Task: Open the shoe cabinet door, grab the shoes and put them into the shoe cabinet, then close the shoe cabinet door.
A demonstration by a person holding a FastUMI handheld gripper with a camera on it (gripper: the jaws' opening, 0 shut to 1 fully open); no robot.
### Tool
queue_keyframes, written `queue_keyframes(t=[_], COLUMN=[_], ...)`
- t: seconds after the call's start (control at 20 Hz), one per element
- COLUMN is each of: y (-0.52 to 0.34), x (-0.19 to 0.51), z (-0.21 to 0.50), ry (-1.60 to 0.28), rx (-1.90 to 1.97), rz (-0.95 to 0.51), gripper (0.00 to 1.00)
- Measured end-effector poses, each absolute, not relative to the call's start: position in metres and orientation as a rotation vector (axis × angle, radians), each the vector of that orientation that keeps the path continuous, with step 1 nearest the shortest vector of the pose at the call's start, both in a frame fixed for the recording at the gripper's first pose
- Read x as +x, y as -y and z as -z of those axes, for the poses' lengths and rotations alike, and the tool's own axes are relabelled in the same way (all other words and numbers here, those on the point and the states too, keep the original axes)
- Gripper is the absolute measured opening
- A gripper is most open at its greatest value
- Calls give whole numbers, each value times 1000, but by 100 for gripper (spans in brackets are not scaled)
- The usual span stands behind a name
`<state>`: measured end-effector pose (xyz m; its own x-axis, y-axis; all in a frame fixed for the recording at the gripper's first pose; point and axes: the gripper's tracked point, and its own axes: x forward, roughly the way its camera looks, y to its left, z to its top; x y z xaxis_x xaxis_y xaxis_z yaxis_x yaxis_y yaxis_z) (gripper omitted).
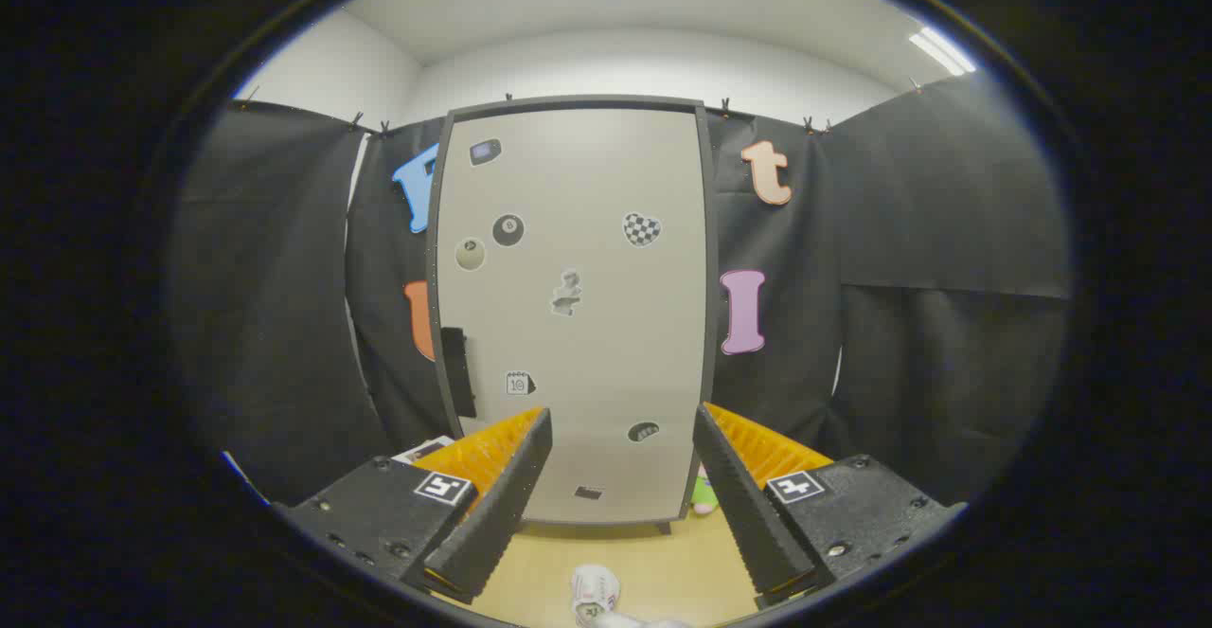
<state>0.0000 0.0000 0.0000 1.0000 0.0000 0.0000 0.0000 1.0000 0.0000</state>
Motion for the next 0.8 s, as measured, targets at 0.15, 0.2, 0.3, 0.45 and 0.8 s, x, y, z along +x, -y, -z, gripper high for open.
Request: queue_keyframes(t=[0.15, 0.2, 0.3, 0.45, 0.8], y=[-4, -4, -5, -8, -39], x=[0, 1, 3, 6, 30], z=[1, 1, 0, 1, 11], ry=[-3, -3, -1, -3, -31], rx=[-3, -1, -8, -13, -1], rz=[0, -1, 7, 14, -9], gripper=[99, 98, 98, 98, 98])
